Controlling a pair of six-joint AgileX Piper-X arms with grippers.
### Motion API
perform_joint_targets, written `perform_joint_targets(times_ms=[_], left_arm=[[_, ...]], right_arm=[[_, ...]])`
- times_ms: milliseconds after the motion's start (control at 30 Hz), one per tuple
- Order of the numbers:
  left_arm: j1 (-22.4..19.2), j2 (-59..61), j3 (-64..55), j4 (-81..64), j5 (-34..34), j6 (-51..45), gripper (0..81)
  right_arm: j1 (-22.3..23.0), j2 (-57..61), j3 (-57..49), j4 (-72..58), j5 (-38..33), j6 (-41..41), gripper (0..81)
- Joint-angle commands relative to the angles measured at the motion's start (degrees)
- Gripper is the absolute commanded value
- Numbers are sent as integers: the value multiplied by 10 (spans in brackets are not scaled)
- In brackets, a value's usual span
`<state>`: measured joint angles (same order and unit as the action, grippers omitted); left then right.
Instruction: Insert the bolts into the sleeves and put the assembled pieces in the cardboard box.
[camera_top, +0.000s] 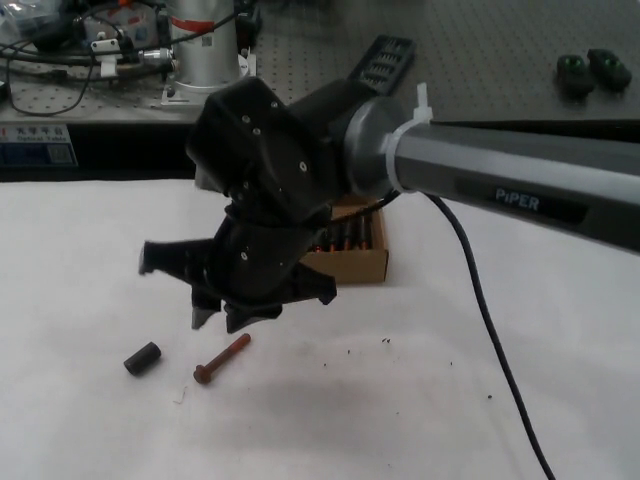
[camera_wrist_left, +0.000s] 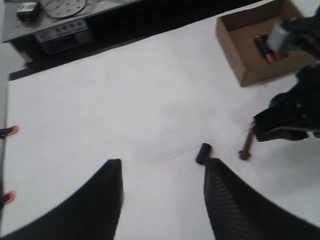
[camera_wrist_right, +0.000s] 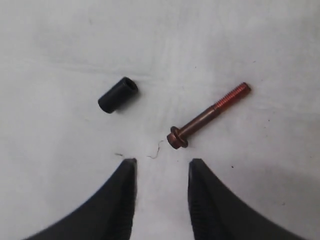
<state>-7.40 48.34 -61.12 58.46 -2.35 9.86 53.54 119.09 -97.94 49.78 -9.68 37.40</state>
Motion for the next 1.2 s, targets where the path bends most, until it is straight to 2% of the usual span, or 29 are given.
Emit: perform_joint_targets(times_ms=[0,133,300,433,567,767,967,1167], left_arm=[[1,36,17,-27,131,-6,368],[1,112,17,-70,139,-4,368],[-25,232,-16,-86,150,5,368],[-65,324,-59,-84,137,53,368],[-93,409,-107,-72,91,120,368],[-108,510,-157,-55,91,124,368],[-119,563,-169,-53,92,119,368],[-144,590,-169,-43,108,115,368]], right_arm=[[-12,-25,-2,42,17,-111,268],[-31,-68,1,88,97,-231,268],[-65,-137,52,61,100,-261,268],[-86,-212,142,38,100,-296,268],[-102,-294,248,2,97,-297,268],[-103,-401,363,-13,97,-297,268],[-101,-471,407,-13,97,-293,268],[-101,-483,409,-22,104,-293,268]])
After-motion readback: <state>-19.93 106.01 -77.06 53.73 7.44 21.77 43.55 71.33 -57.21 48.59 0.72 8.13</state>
